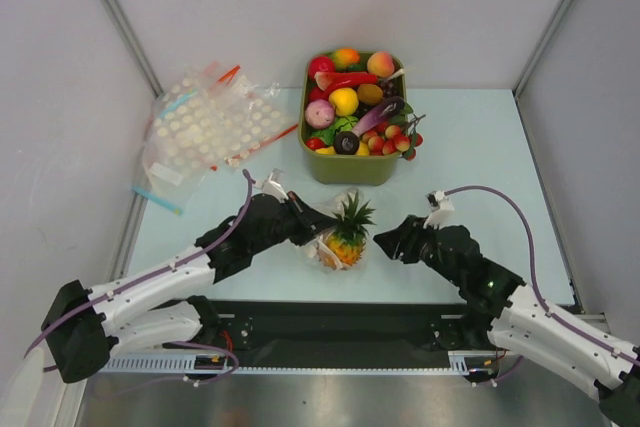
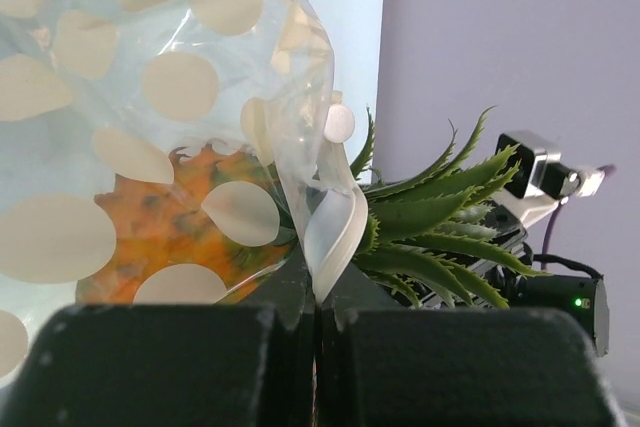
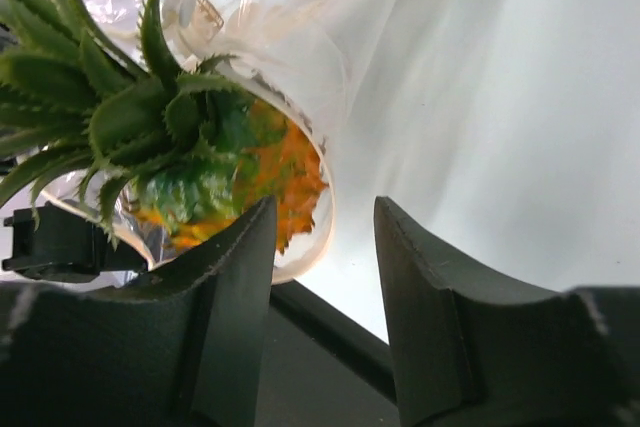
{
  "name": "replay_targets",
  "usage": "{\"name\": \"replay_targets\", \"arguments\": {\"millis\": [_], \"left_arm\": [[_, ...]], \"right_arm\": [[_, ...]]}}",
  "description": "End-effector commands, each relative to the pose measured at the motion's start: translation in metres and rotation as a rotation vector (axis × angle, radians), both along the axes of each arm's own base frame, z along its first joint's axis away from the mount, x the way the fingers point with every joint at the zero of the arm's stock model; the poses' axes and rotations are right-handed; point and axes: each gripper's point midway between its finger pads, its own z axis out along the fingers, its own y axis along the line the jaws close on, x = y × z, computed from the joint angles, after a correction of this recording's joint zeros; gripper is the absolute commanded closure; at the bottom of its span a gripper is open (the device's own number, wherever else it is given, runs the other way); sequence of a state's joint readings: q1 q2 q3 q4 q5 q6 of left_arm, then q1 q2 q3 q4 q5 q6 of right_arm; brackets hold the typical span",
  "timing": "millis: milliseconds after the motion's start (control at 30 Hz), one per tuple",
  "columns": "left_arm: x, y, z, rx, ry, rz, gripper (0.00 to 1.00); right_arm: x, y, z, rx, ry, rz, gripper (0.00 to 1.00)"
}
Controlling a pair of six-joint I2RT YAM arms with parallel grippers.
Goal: Place the food in the zip-top bag and seal the zipper
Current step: Adjust the zipper food storage bag at the center of the board.
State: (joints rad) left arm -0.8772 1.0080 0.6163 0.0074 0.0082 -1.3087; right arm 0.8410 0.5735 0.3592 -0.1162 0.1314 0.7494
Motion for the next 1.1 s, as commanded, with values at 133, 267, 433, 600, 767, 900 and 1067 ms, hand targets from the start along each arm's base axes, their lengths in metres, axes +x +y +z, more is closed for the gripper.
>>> {"name": "replay_targets", "arguments": {"millis": [133,267,433,600,767,900,1067], "left_arm": [[0.004,0.014,0.027,-0.088,-0.025,0.034,1.0],[0.005,0.018,0.033,-0.103,-0.032,0.041,1.0],[0.005,0.021,0.039,-0.119,-0.043,0.043,1.0],[0.004,0.022,0.042,-0.128,-0.045,0.042,1.0],[0.004,0.023,0.044,-0.135,-0.046,0.043,1.0],[0.004,0.023,0.046,-0.139,-0.046,0.036,1.0],[0.004,0.029,0.044,-0.114,-0.041,0.051,1.0]], "right_arm": [[-0.013,0.023,0.0,0.086,0.014,0.114,0.53],[-0.018,0.037,-0.004,0.105,0.036,0.158,0.54],[-0.017,0.049,-0.003,0.137,0.018,0.182,0.53],[-0.014,0.055,-0.002,0.147,0.013,0.187,0.53],[-0.012,0.06,-0.007,0.147,0.03,0.189,0.54],[-0.01,0.063,-0.009,0.153,0.036,0.188,0.6],[-0.005,0.064,0.004,0.158,0.031,0.174,1.0]]}}
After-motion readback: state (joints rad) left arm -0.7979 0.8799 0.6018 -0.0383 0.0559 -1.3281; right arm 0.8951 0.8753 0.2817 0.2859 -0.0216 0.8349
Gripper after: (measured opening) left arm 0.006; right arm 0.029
